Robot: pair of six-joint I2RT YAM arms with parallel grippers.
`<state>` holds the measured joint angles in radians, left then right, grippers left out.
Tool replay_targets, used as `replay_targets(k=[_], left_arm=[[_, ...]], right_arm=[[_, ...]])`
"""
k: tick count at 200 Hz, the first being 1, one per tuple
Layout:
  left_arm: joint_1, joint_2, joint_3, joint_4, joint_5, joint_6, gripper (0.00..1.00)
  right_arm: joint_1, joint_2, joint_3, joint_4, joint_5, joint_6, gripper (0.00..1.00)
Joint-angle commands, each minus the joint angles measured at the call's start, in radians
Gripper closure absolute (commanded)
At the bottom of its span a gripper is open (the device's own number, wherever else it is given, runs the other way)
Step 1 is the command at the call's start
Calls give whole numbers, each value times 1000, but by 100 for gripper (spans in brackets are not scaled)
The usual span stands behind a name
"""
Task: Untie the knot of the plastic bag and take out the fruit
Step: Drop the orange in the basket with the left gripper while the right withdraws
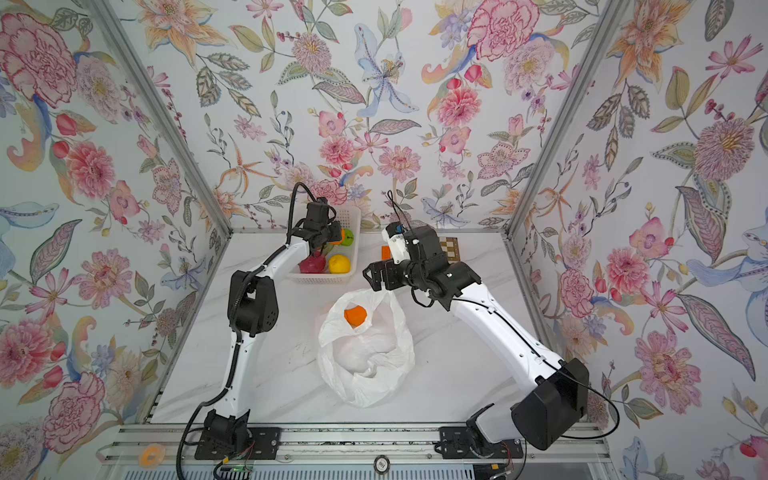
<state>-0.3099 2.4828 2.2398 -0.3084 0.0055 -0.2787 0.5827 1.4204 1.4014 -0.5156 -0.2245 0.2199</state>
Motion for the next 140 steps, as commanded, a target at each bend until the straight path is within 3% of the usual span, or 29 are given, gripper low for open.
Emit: replay_targets(k=[1,53,87,140], left_arm=[[12,36,40,-63,24,-9,74],[23,53,49,-70,33,-44,59],[24,9,-10,-49,21,-49,37],[26,-41,-39,-34,14,-32,31]], right_arm=[[-4,2,30,-24,20,-20,1],[-8,-4,28,-33,24,-22,1],[-11,-8,27,-36,25,-24,1],[-11,-12,26,-43,18,-18,1]])
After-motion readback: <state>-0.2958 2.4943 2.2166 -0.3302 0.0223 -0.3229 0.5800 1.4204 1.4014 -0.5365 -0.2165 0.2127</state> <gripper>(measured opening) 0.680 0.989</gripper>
